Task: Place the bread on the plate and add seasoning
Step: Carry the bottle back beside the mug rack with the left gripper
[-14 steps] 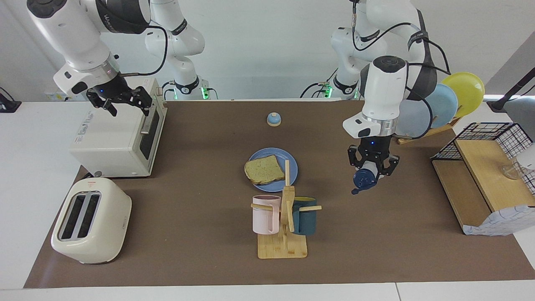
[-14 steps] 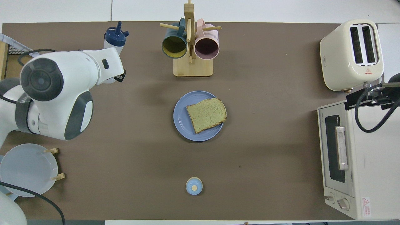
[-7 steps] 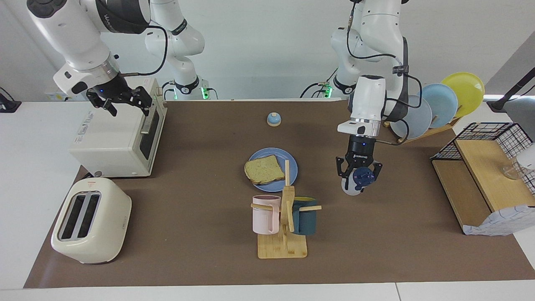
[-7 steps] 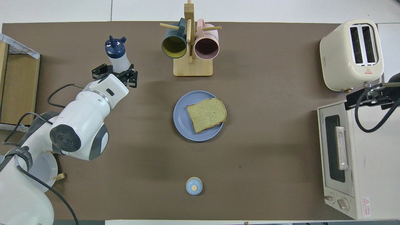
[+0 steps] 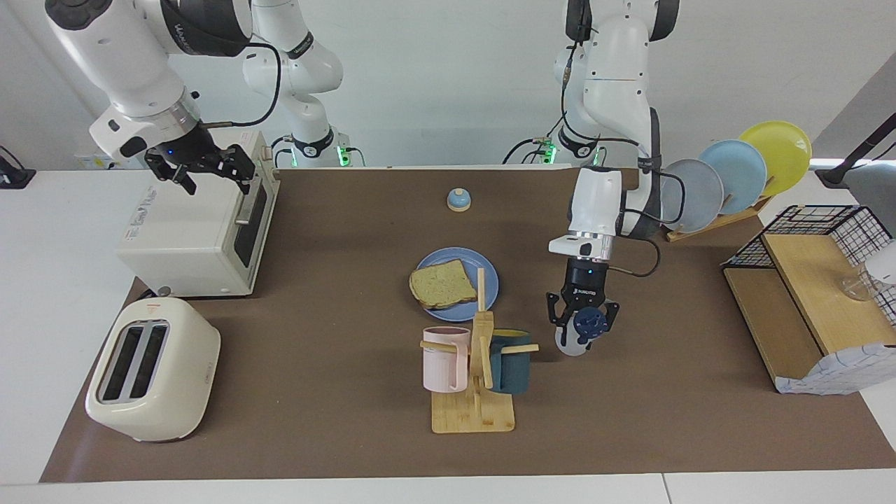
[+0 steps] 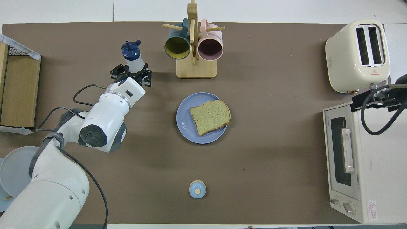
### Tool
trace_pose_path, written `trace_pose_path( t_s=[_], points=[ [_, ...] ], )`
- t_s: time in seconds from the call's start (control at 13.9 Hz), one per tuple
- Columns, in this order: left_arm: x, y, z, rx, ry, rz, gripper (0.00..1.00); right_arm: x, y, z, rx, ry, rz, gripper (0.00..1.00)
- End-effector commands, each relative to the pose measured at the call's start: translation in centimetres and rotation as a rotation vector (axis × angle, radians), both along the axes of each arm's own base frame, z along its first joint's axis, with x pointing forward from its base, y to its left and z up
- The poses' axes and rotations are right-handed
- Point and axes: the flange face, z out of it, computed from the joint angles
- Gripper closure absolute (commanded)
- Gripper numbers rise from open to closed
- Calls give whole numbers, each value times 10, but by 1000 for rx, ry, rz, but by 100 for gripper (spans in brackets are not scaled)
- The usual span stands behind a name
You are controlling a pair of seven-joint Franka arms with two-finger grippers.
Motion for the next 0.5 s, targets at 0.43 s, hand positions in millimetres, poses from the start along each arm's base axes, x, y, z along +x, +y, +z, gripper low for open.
trace_pose_path(
  t_s=[0.43],
  points=[
    [51, 12, -27, 50, -52, -28, 100, -2, 1, 3, 22, 0, 17, 0]
  ],
)
